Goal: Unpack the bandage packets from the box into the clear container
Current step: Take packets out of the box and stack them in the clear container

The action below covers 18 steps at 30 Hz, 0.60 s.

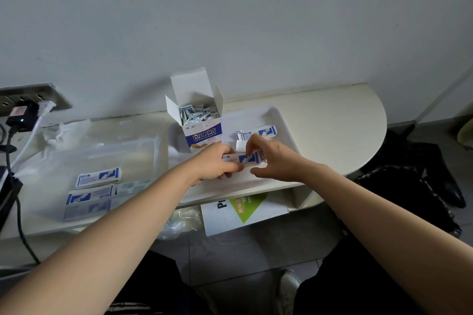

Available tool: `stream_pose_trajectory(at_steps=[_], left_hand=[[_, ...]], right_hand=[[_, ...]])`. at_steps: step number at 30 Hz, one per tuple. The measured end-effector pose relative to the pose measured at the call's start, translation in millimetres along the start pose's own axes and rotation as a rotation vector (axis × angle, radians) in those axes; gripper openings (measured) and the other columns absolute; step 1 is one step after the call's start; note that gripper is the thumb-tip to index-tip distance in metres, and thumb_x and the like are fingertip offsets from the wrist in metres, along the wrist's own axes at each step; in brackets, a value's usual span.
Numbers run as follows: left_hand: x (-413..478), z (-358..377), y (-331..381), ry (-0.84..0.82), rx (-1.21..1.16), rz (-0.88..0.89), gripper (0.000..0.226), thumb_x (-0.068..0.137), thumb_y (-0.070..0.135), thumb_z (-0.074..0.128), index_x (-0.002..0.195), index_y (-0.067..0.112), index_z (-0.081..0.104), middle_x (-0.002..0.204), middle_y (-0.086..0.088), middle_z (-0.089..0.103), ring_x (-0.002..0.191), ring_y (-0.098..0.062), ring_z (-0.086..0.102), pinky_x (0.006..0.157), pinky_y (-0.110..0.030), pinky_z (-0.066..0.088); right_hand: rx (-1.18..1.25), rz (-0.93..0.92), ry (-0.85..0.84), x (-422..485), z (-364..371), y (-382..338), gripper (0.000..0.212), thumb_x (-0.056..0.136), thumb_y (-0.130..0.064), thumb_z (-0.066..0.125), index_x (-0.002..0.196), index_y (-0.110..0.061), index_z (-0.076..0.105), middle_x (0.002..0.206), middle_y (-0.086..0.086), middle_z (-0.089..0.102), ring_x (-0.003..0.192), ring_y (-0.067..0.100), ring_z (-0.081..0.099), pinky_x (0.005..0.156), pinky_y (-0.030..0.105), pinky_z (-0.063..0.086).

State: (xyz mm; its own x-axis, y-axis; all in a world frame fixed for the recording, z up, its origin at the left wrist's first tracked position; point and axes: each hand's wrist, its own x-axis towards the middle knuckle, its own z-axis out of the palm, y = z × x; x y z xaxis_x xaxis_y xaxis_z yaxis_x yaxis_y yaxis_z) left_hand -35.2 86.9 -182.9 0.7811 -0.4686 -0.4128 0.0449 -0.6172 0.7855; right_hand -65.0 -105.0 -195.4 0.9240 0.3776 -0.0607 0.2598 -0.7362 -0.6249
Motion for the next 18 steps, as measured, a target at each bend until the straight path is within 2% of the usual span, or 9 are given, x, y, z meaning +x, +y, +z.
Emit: stream_pose_trajectory(at_steps=[3, 6, 8, 10, 13, 16, 18], left_hand=[[3, -2, -5, 0.081, 0.084, 0.013, 0.020, 0.082, 0.020, 0.073, 0.096, 0.010, 0.063, 0.087, -0.013, 0.069, 0.067, -0.017, 0.063, 0.061, -0.030, 0.051], [3, 0, -6, 0.169, 0.164, 0.058, 0.019, 0.080, 0.020, 0.074, 0.093, 0.014, 0.062, 0.089, -0.006, 0.067, 0.071, -0.016, 0.060, 0.065, -0.032, 0.051], [1, 0, -8, 0.261, 0.289, 0.083, 0.019, 0.079, 0.023, 0.074, 0.093, 0.018, 0.063, 0.091, 0.001, 0.064, 0.080, -0.017, 0.060, 0.068, -0.028, 0.046], [-1, -1, -14, 0.327, 0.385, 0.082, 0.016, 0.077, 0.023, 0.074, 0.090, 0.021, 0.065, 0.087, 0.005, 0.063, 0.084, -0.017, 0.061, 0.067, -0.024, 0.041], [-2, 0, -26, 0.371, 0.494, 0.061, 0.014, 0.075, 0.024, 0.072, 0.086, 0.024, 0.065, 0.085, 0.005, 0.057, 0.086, -0.020, 0.058, 0.065, -0.026, 0.039], [-3, 4, -29, 0.360, 0.423, 0.045, 0.015, 0.075, 0.020, 0.072, 0.088, 0.022, 0.064, 0.078, 0.005, 0.051, 0.079, -0.021, 0.055, 0.062, -0.026, 0.035], [-3, 7, -29, 0.364, 0.349, 0.052, 0.016, 0.076, 0.015, 0.072, 0.087, 0.023, 0.064, 0.078, 0.003, 0.051, 0.075, -0.019, 0.052, 0.059, -0.025, 0.032]], right_hand=[[0.096, 0.039, -0.006, -1, -1, -2, 0.032, 0.083, -0.024, 0.070, 0.102, -0.022, 0.044, 0.102, -0.004, 0.061, 0.084, 0.007, 0.057, 0.067, 0.010, 0.044], [0.041, 0.040, 0.140, 2, 2, 1, 0.021, 0.085, -0.019, 0.068, 0.101, -0.020, 0.054, 0.094, -0.001, 0.067, 0.082, 0.014, 0.058, 0.066, 0.020, 0.042], [-0.031, 0.041, 0.231, 4, 7, 3, 0.015, 0.083, -0.015, 0.068, 0.097, -0.019, 0.063, 0.089, 0.001, 0.067, 0.085, 0.017, 0.054, 0.068, 0.029, 0.044], [-0.039, 0.065, 0.277, 4, 13, 5, 0.012, 0.081, -0.015, 0.070, 0.093, -0.018, 0.068, 0.087, 0.001, 0.065, 0.084, 0.016, 0.049, 0.069, 0.031, 0.044], [-0.028, 0.088, 0.271, 5, 21, 6, 0.013, 0.078, -0.011, 0.071, 0.089, -0.017, 0.070, 0.089, 0.002, 0.064, 0.082, 0.016, 0.050, 0.070, 0.026, 0.038], [0.014, 0.127, 0.221, 5, 23, 8, 0.019, 0.074, -0.003, 0.069, 0.091, -0.012, 0.071, 0.088, 0.001, 0.054, 0.065, 0.005, 0.046, 0.068, 0.016, 0.031], [0.055, 0.158, 0.225, 4, 22, 9, 0.021, 0.073, -0.001, 0.068, 0.090, -0.013, 0.070, 0.090, 0.002, 0.053, 0.060, 0.002, 0.046, 0.064, 0.013, 0.034]])
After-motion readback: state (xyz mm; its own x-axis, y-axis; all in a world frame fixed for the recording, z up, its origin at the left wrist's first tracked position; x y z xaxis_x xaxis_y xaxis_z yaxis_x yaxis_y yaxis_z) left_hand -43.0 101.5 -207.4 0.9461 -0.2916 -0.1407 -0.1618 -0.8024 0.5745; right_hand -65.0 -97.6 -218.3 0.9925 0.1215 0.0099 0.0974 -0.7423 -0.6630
